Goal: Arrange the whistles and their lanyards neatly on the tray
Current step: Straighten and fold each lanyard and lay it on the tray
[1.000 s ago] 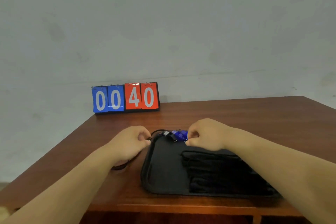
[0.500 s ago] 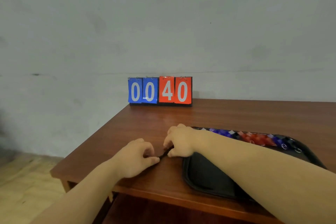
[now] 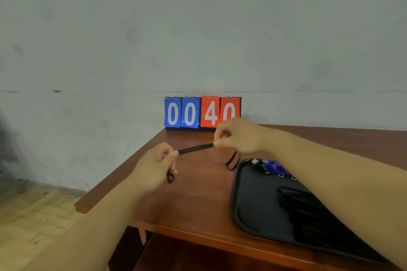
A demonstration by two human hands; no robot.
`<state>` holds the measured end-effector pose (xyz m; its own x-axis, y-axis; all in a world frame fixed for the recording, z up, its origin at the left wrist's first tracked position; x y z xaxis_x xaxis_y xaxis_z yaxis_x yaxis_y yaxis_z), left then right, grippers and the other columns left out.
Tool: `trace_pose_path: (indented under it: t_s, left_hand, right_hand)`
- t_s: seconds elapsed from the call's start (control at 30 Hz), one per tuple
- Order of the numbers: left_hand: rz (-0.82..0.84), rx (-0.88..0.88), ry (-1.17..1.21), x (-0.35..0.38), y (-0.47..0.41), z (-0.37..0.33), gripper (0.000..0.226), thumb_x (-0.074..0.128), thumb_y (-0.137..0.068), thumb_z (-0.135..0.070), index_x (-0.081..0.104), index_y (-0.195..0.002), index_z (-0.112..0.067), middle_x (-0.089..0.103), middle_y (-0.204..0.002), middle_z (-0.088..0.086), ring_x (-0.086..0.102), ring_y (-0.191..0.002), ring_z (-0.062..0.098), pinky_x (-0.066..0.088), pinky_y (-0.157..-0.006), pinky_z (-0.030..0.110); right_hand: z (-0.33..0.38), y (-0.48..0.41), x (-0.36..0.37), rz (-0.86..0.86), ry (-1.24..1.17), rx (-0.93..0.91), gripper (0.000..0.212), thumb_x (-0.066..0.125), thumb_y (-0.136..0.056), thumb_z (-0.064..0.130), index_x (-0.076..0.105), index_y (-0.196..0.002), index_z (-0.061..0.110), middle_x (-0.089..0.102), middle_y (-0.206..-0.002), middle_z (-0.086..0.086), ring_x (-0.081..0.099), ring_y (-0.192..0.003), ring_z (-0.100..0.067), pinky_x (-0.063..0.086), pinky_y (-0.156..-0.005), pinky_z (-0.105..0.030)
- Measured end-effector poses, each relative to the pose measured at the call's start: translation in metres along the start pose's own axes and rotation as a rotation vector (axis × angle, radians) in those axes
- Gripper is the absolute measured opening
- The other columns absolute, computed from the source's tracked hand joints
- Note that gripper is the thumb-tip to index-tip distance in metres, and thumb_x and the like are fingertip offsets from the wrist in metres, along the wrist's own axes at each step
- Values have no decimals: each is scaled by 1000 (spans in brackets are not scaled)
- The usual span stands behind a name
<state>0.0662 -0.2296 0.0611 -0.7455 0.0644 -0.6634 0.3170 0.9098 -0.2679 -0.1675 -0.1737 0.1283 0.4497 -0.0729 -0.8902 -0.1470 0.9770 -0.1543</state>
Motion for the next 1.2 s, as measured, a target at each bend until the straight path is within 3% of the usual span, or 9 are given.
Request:
trace_pose_path:
  t_s: [0.13, 0.43, 0.5, 0.6, 0.7, 0.83, 0.97, 1.13, 1.2]
  left_hand:
    - [-85, -79, 93, -10, -12, 10, 28, 53, -104, -33, 61, -85, -15, 75, -70, 1, 71, -71, 17, 54, -73, 34]
    - [54, -143, 223, 29, -8, 6, 27, 55, -105, -27, 63, -87, -7, 70, -66, 4, 62, -58, 14, 52, -60, 28]
    - [95, -188, 385, 33, -9, 3, 20, 57, -105, -20, 67, -95, -5, 74, -73, 8, 66, -63, 14, 54, -61, 26]
    - [157, -269, 594, 36, -12, 5, 16, 59, -103, -16, 70, -111, -6, 80, -94, 13, 75, -85, 23, 59, -79, 35]
    - [180, -249, 555, 37, -13, 2, 17, 61, -102, -13, 69, -115, -6, 80, -99, 13, 78, -95, 26, 58, -85, 37]
    - [205, -159, 367, 34, -13, -8, 14, 63, -101, -12, 72, -111, -8, 81, -95, 9, 77, -77, 16, 58, -78, 32]
    - [160, -151, 341, 29, -18, -12, 9, 70, -95, -13, 77, -100, -10, 80, -92, 12, 71, -73, 18, 56, -79, 36]
    - [-15, -327, 858, 22, -39, -21, 11, 72, -91, -4, 72, -100, -11, 80, -87, 6, 76, -73, 13, 54, -79, 31]
    - [-69, -350, 1017, 23, -46, -32, 12, 69, -94, -3, 69, -100, -14, 78, -85, 1, 75, -75, 11, 53, -79, 30]
  right_hand:
    - [-38, 30, -45, -148, -118, 126, 9, 75, -89, 35, 73, -87, 26, 69, -85, 14, 61, -76, 0, 45, -73, -21]
    - [-122, 85, -55, -290, -445, 356, 4, 73, -90, 10, 77, -92, 9, 75, -73, -2, 67, -67, -8, 58, -81, -26]
    - [-132, 90, -60, -350, -517, 384, 7, 72, -90, 5, 76, -96, 7, 76, -75, -6, 69, -70, -10, 59, -83, -28]
    - [-144, 99, -68, -397, -573, 429, 8, 74, -89, 5, 75, -96, 5, 77, -81, -12, 71, -74, -14, 58, -75, -25]
    - [-150, 108, -72, -409, -604, 446, 8, 78, -87, 9, 76, -93, 6, 77, -77, -9, 71, -74, -15, 60, -79, -28]
    - [-158, 115, -75, -464, -721, 468, 11, 79, -87, 16, 75, -93, 7, 78, -83, -10, 72, -68, -9, 57, -72, -24]
    - [-170, 121, -78, -515, -840, 495, 11, 80, -86, 14, 75, -95, 8, 78, -87, -10, 73, -70, -11, 57, -79, -30]
    - [-175, 131, -84, -554, -818, 492, 10, 79, -86, 9, 75, -94, 6, 79, -88, -13, 75, -82, -18, 59, -90, -35]
    - [-173, 133, -86, -563, -825, 486, 9, 79, -87, 9, 75, -94, 6, 79, -87, -12, 75, -79, -16, 60, -84, -32]
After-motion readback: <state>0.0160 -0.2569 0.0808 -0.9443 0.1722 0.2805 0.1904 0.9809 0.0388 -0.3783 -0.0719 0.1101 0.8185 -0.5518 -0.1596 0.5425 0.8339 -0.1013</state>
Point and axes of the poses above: each hand's wrist, its own y-axis away from the middle knuckle, its own x-axis out of the palm, z = x × y, the point moved 4 cm from there along -y, towards the middle knuckle
